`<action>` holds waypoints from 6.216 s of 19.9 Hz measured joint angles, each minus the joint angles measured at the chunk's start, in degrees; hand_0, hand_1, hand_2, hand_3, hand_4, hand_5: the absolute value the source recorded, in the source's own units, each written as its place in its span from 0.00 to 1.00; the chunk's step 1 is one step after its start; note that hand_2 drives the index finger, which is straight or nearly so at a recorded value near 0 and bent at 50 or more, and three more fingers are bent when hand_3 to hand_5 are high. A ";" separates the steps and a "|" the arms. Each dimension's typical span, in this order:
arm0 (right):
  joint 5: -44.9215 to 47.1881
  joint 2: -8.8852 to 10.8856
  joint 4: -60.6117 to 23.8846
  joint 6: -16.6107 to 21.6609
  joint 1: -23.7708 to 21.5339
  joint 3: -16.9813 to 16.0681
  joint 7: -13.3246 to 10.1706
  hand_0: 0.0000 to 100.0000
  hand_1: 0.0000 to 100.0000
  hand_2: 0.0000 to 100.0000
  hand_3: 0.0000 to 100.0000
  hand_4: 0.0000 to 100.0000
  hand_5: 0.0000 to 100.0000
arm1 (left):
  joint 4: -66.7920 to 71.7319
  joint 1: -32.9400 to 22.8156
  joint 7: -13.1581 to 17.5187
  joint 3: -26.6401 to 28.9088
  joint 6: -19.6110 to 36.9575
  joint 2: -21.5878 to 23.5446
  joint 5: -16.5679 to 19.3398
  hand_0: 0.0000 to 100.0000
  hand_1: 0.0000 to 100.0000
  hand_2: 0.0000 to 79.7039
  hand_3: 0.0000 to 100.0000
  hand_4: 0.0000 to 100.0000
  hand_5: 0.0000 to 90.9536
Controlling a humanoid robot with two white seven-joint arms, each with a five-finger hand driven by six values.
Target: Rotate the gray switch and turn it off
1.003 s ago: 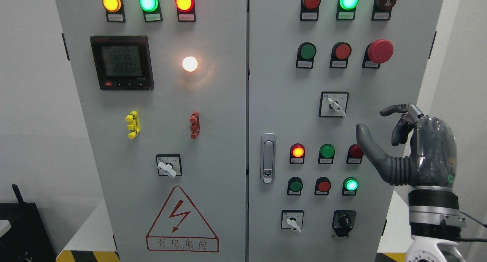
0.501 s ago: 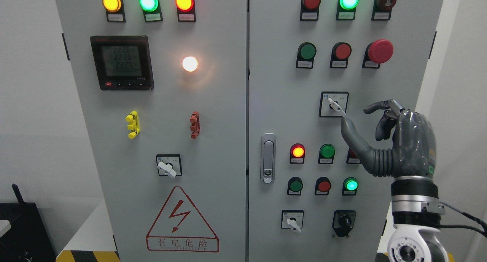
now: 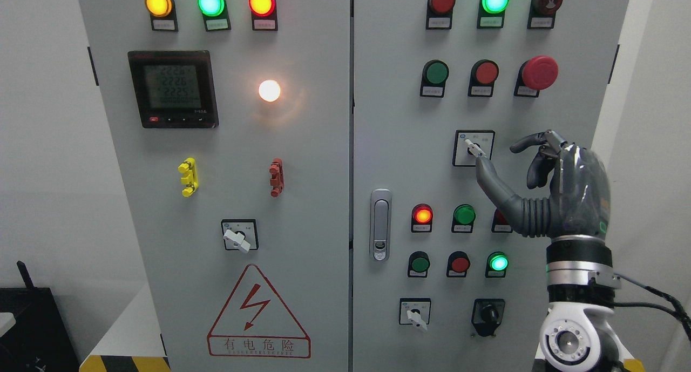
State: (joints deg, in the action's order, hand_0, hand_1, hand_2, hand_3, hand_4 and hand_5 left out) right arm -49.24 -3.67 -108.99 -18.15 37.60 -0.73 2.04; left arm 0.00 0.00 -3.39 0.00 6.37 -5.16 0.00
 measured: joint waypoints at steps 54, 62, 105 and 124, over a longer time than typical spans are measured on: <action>-0.36 -0.80 3.43 -0.99 2.13 2.26 -0.02 0.14 0.48 0.60 1.00 1.00 1.00 | 0.00 0.00 0.00 0.00 0.00 0.01 0.00 0.12 0.39 0.00 0.00 0.00 0.00; -0.48 -0.80 3.60 -1.08 2.27 2.53 -0.07 0.16 0.48 0.62 1.00 1.00 1.00 | 0.00 0.00 0.00 0.00 0.00 0.00 0.00 0.12 0.39 0.00 0.00 0.00 0.00; -1.10 -0.92 3.85 -3.10 3.43 3.10 0.11 0.22 0.51 0.63 1.00 1.00 1.00 | 0.00 0.00 0.00 0.00 0.00 0.00 0.00 0.12 0.39 0.00 0.00 0.00 0.00; -1.89 -0.98 3.93 -4.13 3.29 3.24 -0.03 0.23 0.52 0.64 1.00 1.00 1.00 | 0.00 0.00 0.00 0.00 0.00 0.01 0.00 0.12 0.39 0.00 0.00 0.00 0.00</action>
State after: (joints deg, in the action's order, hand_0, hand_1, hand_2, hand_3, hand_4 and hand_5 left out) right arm -51.12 -4.65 -105.06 -22.27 40.89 2.51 2.01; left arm 0.00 0.00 -3.39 0.00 6.37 -5.15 0.00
